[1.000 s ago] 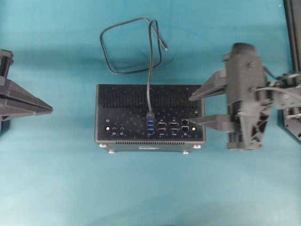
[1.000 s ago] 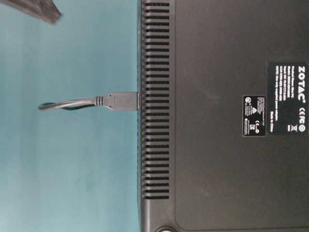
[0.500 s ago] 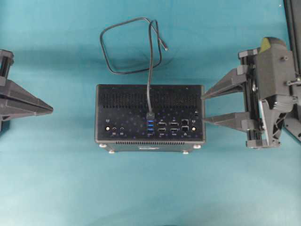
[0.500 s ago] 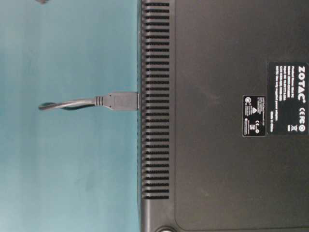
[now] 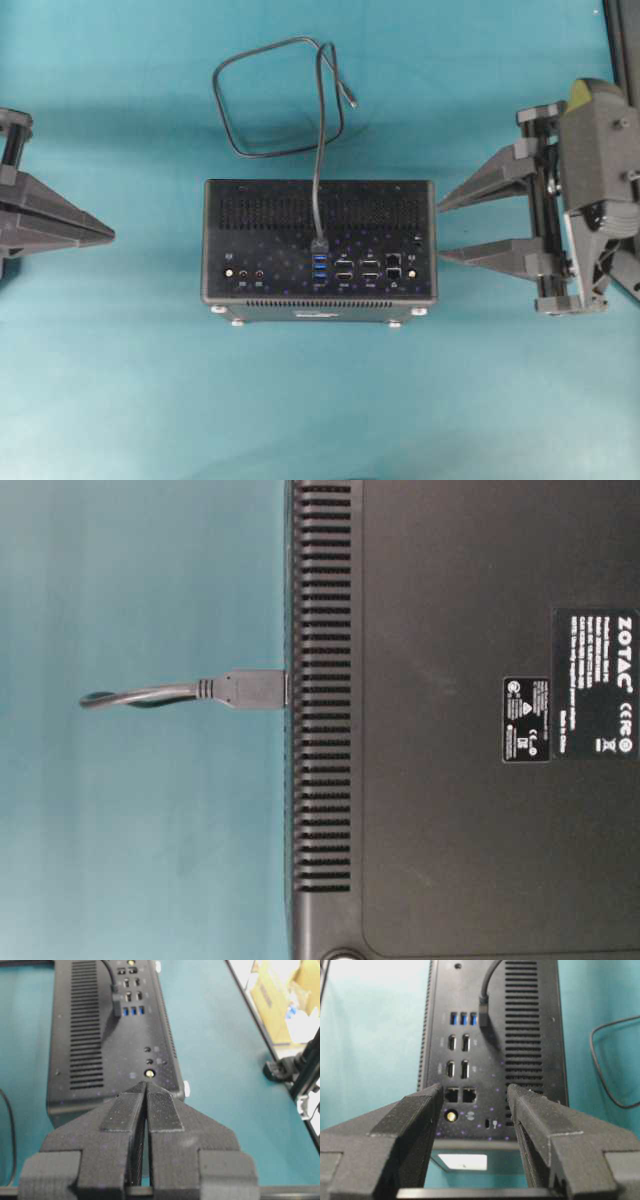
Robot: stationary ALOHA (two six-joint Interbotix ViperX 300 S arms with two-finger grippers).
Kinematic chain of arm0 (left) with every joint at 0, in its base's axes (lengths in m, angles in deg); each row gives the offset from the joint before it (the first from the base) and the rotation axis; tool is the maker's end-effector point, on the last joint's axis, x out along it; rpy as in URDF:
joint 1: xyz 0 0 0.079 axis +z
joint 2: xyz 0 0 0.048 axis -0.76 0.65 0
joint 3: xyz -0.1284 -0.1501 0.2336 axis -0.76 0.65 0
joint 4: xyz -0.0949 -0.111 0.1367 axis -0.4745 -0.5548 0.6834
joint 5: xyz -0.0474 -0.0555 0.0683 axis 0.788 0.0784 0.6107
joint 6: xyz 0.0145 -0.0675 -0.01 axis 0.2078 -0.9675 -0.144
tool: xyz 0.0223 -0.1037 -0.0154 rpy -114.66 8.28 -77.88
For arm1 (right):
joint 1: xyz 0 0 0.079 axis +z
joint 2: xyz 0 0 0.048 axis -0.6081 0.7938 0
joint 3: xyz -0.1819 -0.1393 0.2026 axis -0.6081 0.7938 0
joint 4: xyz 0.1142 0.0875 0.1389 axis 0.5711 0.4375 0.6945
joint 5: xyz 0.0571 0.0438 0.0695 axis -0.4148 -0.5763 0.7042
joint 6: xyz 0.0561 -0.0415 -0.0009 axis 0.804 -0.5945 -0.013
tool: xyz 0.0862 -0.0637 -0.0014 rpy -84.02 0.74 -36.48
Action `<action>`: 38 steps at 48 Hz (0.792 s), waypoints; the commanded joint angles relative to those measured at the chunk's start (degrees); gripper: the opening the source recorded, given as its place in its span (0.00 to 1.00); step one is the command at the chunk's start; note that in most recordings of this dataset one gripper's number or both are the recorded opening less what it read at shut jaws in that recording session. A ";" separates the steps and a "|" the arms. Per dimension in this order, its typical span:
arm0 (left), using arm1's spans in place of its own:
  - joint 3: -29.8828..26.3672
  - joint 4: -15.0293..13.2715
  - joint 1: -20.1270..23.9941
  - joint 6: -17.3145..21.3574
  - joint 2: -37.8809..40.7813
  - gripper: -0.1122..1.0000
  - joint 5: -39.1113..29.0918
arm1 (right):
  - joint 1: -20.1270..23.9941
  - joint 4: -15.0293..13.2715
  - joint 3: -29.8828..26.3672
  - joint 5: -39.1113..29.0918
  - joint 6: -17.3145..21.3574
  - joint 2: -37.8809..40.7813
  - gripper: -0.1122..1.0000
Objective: Insert the USB into the PC box with both arms.
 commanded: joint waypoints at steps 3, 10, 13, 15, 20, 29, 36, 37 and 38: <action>-0.79 0.18 -0.09 0.00 0.26 0.10 0.44 | 0.26 0.00 -0.53 0.53 0.35 -0.44 0.65; -0.88 0.18 -0.09 -0.09 0.26 0.10 0.35 | 0.44 0.00 -0.44 0.62 0.35 -0.53 0.65; -0.88 0.18 -0.09 -0.09 0.26 0.10 0.26 | 0.62 0.00 -0.44 0.88 0.35 -0.53 0.65; -0.88 0.18 -0.09 -0.09 0.18 0.10 0.26 | 0.62 0.00 -0.35 1.05 0.35 -0.44 0.65; -0.88 0.18 -0.09 -0.09 0.26 0.10 0.26 | 0.70 0.00 0.00 1.93 0.35 -0.44 0.65; -0.88 0.18 -0.09 -0.09 0.26 0.10 0.26 | 0.70 0.00 0.35 2.81 0.35 -0.44 0.65; -0.88 0.18 -0.09 -0.09 0.26 0.10 0.26 | 0.79 0.00 0.44 2.81 0.35 -0.53 0.65; -0.88 0.09 -0.09 -0.09 0.26 0.10 0.26 | 0.79 0.00 0.53 2.81 0.35 -0.53 0.65; -0.88 0.09 -0.09 -0.09 0.26 0.10 0.26 | 0.70 0.00 0.44 2.81 0.35 -0.53 0.65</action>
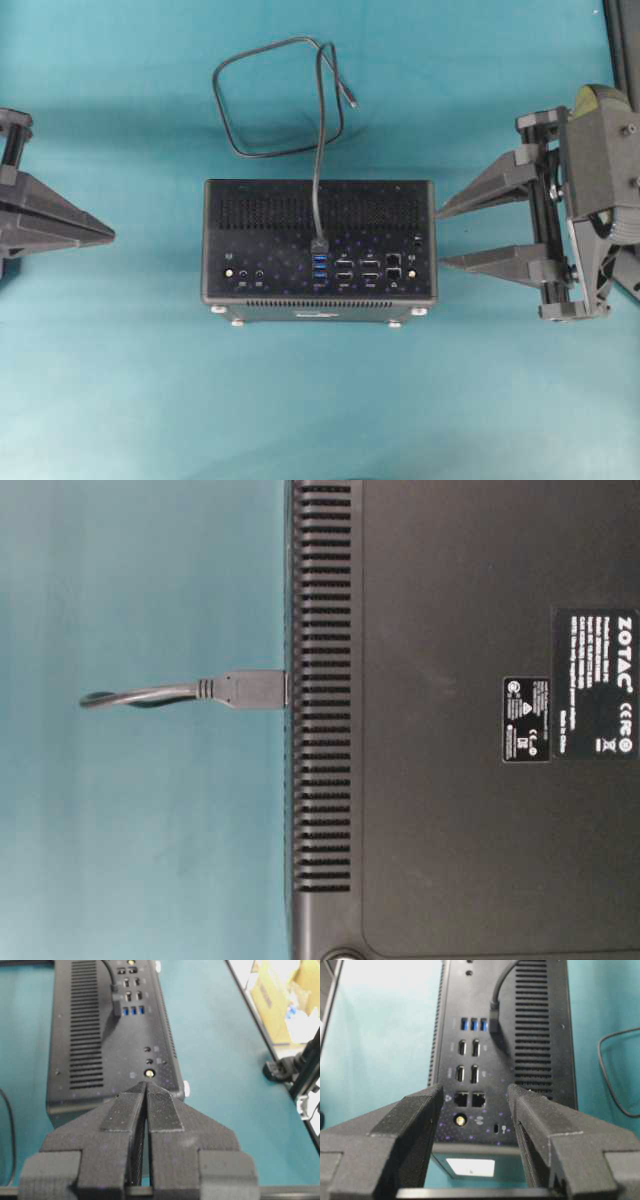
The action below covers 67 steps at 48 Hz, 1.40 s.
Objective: Insert the USB into the PC box with both arms.
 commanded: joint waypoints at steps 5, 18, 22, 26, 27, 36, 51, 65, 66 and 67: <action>-0.88 0.18 -0.09 -0.09 0.18 0.10 0.26 | 0.26 0.00 -0.44 0.35 0.35 -0.35 0.65; -0.44 0.18 -0.09 -0.35 0.62 0.10 0.26 | 0.18 -0.18 -0.35 0.44 0.35 -0.35 0.65; -0.53 0.09 -0.09 -0.35 0.62 0.10 0.26 | 0.26 0.00 -0.18 0.53 0.35 -0.35 0.65; -0.53 0.18 -0.09 -0.35 0.62 0.10 0.35 | 0.18 0.00 -0.09 0.53 0.35 -0.35 0.65; -0.53 0.18 -0.09 -0.35 0.62 0.10 0.35 | 0.18 0.00 0.00 0.53 0.35 -0.35 0.65; -0.53 0.18 -0.09 -0.26 0.62 0.10 0.53 | 0.26 0.00 0.09 0.70 0.35 -0.35 0.65; -0.44 0.18 -0.09 -0.26 0.62 0.10 0.53 | 0.18 -0.18 0.35 0.88 0.35 -0.35 0.65; -0.18 0.18 0.09 -0.09 0.62 0.10 0.53 | 0.09 -0.26 0.53 0.79 0.26 -0.35 0.65; -0.18 0.18 0.18 -0.09 0.62 0.10 0.53 | 0.00 -0.26 0.62 0.88 0.26 -0.35 0.65; -0.18 0.18 0.18 -0.09 0.62 0.10 0.53 | -0.09 -0.35 0.62 0.88 0.26 -0.35 0.65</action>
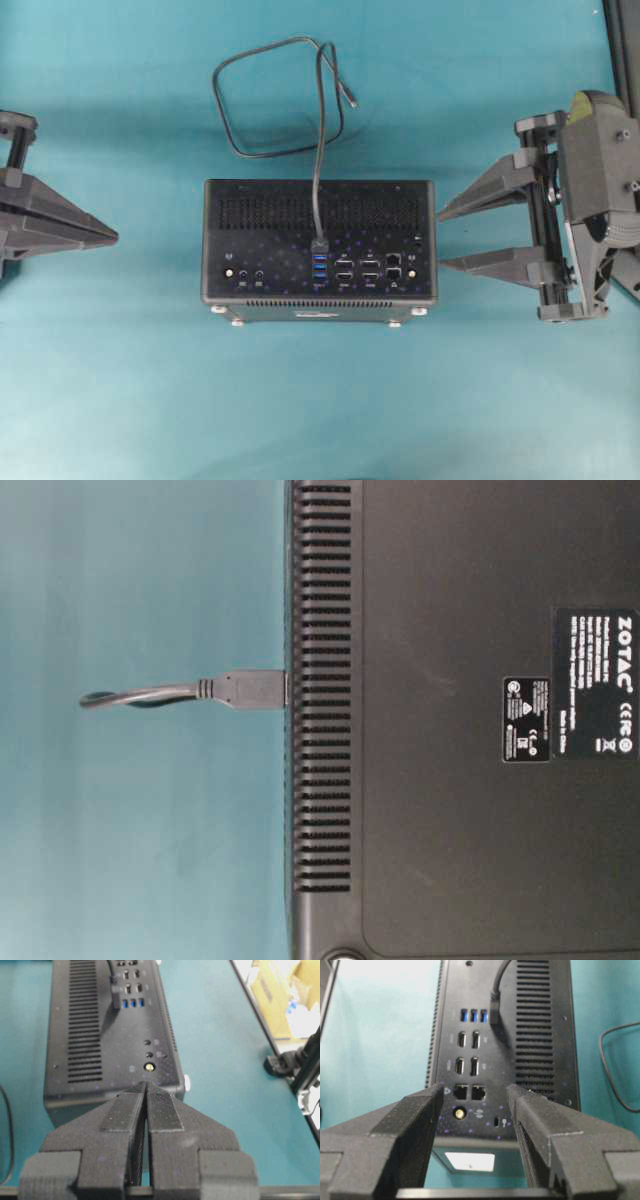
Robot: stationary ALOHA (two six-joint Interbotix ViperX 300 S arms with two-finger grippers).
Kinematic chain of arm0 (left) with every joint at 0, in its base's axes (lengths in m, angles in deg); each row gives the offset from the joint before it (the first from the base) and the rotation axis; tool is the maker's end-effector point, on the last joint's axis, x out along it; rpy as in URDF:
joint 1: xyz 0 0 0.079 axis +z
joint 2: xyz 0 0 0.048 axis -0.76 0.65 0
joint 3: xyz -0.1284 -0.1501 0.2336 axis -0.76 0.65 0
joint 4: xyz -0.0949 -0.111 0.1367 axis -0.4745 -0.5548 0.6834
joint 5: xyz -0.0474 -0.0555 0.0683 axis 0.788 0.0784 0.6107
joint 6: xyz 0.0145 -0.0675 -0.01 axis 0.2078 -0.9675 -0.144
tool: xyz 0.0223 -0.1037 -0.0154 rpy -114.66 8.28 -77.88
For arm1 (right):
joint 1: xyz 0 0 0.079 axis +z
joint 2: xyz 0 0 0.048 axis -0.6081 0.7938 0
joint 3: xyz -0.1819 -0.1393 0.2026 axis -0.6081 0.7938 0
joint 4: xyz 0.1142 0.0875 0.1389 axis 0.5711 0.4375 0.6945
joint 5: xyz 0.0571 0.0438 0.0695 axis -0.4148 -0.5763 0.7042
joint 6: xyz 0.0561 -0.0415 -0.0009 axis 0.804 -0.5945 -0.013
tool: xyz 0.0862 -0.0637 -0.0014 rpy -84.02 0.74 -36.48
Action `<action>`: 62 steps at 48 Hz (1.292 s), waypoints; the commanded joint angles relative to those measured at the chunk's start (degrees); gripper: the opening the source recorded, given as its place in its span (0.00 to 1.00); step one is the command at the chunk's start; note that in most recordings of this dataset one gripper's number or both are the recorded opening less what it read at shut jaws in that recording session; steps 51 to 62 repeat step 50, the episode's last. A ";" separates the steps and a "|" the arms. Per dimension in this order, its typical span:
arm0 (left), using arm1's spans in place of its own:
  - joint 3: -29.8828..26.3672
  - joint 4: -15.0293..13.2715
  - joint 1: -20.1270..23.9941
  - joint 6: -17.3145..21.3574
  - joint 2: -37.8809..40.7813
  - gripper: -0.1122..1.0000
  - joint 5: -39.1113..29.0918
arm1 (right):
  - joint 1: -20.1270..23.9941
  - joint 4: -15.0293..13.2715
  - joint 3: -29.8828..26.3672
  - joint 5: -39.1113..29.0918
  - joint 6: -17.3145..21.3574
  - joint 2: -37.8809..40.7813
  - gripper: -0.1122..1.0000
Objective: Insert the USB into the PC box with both arms.
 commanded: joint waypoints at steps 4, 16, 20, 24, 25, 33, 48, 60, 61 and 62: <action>-0.79 0.18 0.35 0.18 0.18 0.10 0.53 | -0.44 -0.88 -0.53 0.35 0.09 -0.35 0.65; -0.79 0.18 2.46 0.44 -0.09 0.10 0.53 | -1.41 -3.08 -0.35 0.09 0.00 -0.53 0.65; -0.70 0.18 3.25 0.44 -0.18 0.10 0.53 | -1.58 -3.16 -0.18 0.00 0.00 -0.88 0.65; -0.70 0.18 3.69 0.53 -0.26 0.10 0.53 | -1.67 -3.08 0.26 0.00 0.09 -1.41 0.65; -0.62 0.18 3.78 0.44 -0.26 0.10 0.53 | -1.76 -3.08 0.35 0.00 0.09 -1.58 0.65; -0.35 0.18 3.78 0.44 -0.44 0.10 0.62 | -2.02 -3.16 1.23 0.00 0.09 -2.81 0.65; -0.35 0.18 3.87 0.18 -0.44 0.10 0.79 | -2.81 -3.16 1.85 0.35 0.09 -3.78 0.65; -0.35 0.18 3.78 0.18 -0.44 0.10 0.88 | -2.90 -3.08 2.02 0.35 0.00 -3.87 0.65; -0.35 0.18 3.78 0.18 -0.44 0.10 0.88 | -2.90 -3.08 2.02 0.35 0.00 -3.87 0.65; -0.35 0.18 3.78 0.18 -0.44 0.10 0.88 | -2.90 -3.08 2.02 0.35 0.00 -3.87 0.65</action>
